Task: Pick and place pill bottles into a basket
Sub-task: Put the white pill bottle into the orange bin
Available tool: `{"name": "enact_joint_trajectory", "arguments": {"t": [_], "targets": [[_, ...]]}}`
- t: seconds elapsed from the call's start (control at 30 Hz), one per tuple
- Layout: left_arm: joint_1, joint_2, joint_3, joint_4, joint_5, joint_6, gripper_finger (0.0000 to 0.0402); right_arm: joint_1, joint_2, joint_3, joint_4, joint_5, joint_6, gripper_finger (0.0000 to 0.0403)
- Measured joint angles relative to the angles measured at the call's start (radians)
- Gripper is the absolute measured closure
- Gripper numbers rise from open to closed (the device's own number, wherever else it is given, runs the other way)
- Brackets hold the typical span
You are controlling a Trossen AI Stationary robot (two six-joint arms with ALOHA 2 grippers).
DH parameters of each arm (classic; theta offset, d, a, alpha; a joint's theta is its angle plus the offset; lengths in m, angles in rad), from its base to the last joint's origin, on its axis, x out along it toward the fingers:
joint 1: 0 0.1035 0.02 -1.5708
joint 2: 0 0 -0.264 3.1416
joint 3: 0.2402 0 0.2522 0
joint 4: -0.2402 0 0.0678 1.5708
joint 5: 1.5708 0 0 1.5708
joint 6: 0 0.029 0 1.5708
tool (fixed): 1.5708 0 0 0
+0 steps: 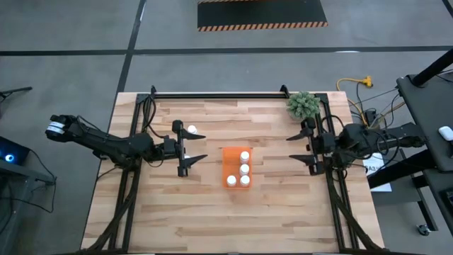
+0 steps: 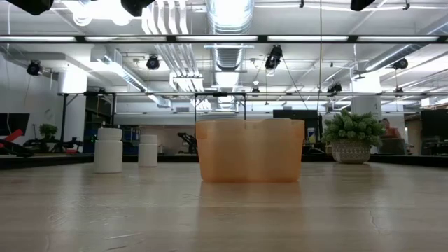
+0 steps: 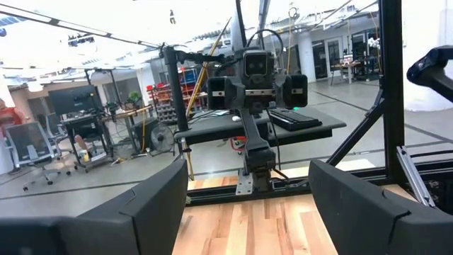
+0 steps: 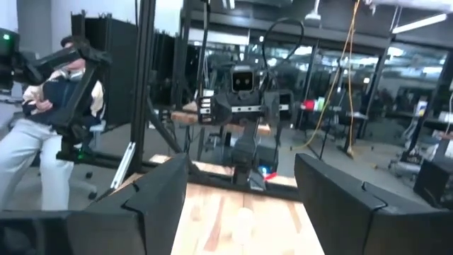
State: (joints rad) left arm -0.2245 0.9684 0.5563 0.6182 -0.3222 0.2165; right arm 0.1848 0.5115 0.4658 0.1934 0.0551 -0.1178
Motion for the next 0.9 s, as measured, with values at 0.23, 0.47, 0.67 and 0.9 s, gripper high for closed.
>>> {"name": "enact_joint_trajectory", "arguments": {"t": [0.23,0.47,0.67,0.9], "targets": [[0.0,0.0,0.0,0.0,0.0,0.0,0.0127,0.0,-0.139,-0.054,-0.011,-0.001,-0.002,0.0149],[0.0,0.0,0.0,-0.001,0.0,0.0,0.0127,0.0,-0.33,-0.121,-0.07,-0.003,-0.009,0.0151],[0.0,0.0,0.0,-0.001,0.0,0.0,0.0127,0.0,-0.507,-0.211,-0.086,-0.002,-0.025,0.0156],[0.0,0.0,-0.001,-0.01,0.0,0.001,0.0127,-0.003,-0.491,-0.246,-0.06,0.022,-0.042,0.0151]]}}
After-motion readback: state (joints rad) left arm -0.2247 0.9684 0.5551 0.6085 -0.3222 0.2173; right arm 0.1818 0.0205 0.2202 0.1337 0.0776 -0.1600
